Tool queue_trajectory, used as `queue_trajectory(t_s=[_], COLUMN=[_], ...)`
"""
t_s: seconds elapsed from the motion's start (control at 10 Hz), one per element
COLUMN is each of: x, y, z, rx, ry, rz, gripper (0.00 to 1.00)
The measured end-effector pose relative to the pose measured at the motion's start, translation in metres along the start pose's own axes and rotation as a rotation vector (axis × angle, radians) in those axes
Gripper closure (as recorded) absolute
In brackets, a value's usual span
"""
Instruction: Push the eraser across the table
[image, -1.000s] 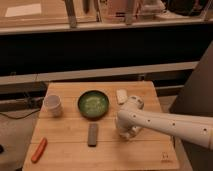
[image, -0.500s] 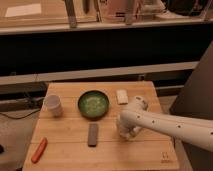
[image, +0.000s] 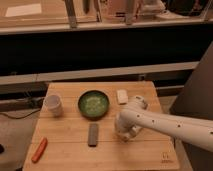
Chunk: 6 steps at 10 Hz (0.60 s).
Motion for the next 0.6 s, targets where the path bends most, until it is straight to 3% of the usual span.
queue_trajectory(t_s=[0.6], x=[-0.022], y=[-0.017], z=[0.012], rx=[-0.011], ry=[-0.071], rz=[-0.012], gripper=[1.0])
